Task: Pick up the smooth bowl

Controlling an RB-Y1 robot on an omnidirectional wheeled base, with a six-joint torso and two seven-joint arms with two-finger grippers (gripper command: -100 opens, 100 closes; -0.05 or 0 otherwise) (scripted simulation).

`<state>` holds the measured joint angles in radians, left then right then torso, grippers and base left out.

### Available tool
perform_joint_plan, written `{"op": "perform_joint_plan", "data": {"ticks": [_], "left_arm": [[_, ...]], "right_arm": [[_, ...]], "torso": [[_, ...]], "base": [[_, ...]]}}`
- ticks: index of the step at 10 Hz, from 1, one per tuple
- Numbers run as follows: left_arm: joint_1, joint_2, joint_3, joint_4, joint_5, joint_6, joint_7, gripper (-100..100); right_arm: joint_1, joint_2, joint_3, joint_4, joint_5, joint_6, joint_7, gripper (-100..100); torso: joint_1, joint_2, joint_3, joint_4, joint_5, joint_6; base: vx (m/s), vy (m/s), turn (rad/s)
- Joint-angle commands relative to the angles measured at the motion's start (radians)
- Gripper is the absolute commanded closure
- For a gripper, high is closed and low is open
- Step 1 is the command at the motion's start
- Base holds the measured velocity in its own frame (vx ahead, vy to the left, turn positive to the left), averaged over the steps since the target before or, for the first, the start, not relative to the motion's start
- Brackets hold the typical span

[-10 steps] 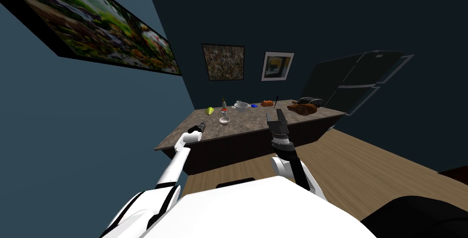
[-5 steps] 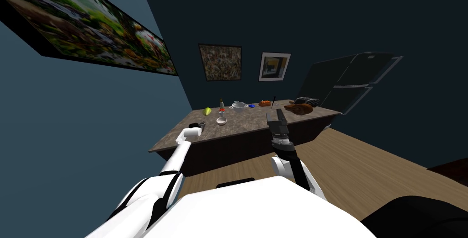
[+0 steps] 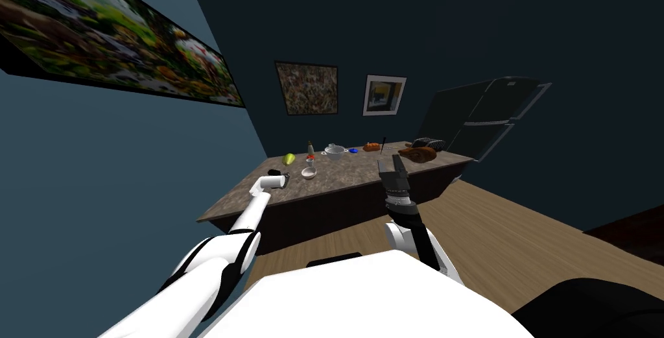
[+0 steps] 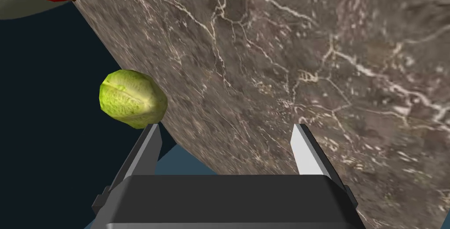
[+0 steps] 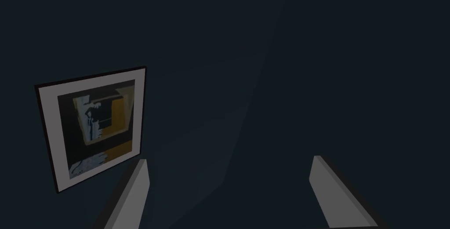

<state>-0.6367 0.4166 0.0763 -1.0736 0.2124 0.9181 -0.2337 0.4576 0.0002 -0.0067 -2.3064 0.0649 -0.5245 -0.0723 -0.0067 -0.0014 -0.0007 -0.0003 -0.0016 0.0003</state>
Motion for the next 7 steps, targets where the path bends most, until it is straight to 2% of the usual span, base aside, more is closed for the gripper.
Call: {"op": "perform_joint_plan", "data": {"ticks": [1,2,3,4,5,6,7], "left_arm": [[-0.022,0.009,0.0,0.046,0.006,0.029,-0.008,-100],[-0.063,0.026,0.001,0.081,0.014,0.067,-0.02,-100],[-0.063,0.026,0.001,0.1,0.014,0.072,-0.02,-100],[-0.101,0.043,0.0,0.131,0.021,0.112,-0.033,-100],[-0.101,0.043,0.0,0.153,0.021,0.112,-0.033,-100],[-0.137,0.061,0.0,0.185,0.028,0.149,-0.045,-100],[-0.137,0.061,0.0,0.204,0.028,0.149,-0.045,-100]], "right_arm": [[0.0,0.0,0.0,0.0,0.0,0.0,0.0,0],[0.0,0.0,0.0,0.0,0.0,0.0,0.0,0],[0.0,0.0,0.0,0.0,0.0,0.0,0.0,0],[0.0,0.0,0.0,0.0,0.0,0.0,0.0,0],[0.0,0.0,0.0,0.0,0.0,0.0,0.0,0],[0.0,0.0,0.0,0.0,0.0,0.0,0.0,0],[0.0,0.0,0.0,0.0,0.0,0.0,0.0,0]], "torso": [[0.0,0.0,0.0,0.0,0.0,0.0],[0.001,0.0,0.0,0.0,0.0,-0.001],[0.001,-0.001,0.0,0.0,0.0,0.0],[0.002,0.0,0.0,0.0,0.0,-0.001],[0.002,0.0,0.0,0.0,0.0,0.0],[0.003,0.0,0.0,0.0,0.001,-0.001],[0.001,-0.001,0.0,0.0,0.0,0.0]], "base": [[0.025,-0.073,-0.039],[0.029,-0.086,-0.067],[0.018,-0.065,-0.036],[0.022,-0.069,-0.075],[0.02,-0.058,-0.042],[0.034,-0.078,-0.098],[0.032,-0.073,-0.041]]}}
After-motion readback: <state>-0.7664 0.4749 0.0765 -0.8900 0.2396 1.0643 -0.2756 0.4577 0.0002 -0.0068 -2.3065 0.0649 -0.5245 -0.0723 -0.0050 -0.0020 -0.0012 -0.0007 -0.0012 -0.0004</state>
